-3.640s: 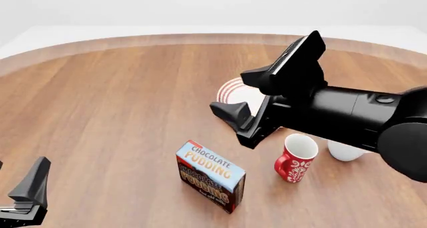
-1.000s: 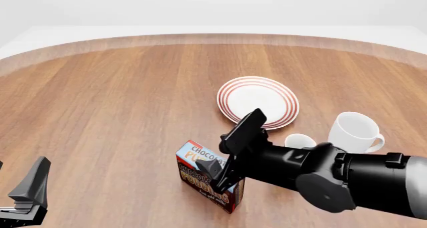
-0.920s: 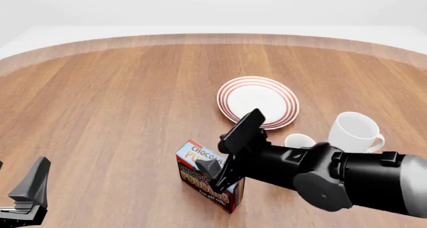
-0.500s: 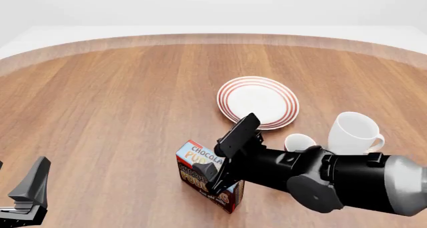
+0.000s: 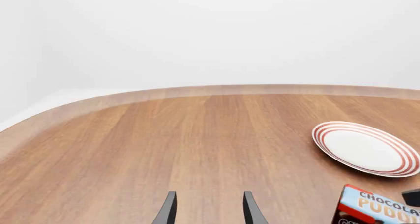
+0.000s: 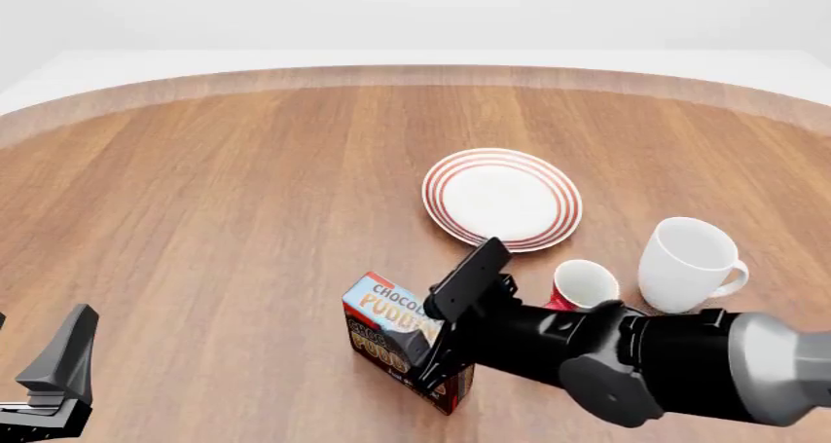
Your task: Put the chocolate pudding to the right of the plate.
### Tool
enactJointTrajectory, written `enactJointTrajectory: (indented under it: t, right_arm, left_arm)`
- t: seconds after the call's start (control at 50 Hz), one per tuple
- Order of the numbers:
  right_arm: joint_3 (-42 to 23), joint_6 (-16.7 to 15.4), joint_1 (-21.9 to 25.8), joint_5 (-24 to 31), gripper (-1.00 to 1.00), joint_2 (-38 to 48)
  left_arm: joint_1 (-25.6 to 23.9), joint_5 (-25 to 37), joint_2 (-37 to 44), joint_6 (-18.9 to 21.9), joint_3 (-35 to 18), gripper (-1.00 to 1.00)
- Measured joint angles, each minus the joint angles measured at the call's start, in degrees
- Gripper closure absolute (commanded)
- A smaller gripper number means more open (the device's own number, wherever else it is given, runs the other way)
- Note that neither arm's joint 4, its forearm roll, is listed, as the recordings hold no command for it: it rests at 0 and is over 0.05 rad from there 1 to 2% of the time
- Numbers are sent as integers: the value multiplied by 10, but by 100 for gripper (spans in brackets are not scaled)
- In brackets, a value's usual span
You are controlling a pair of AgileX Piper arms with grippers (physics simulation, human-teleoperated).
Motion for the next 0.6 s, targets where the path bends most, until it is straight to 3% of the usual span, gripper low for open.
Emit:
enactJointTrajectory:
  t: [0.6]
  right_arm:
    - [2, 13, 4, -28, -100, 48]
  left_arm:
    - [0, 0, 0, 0, 0, -100]
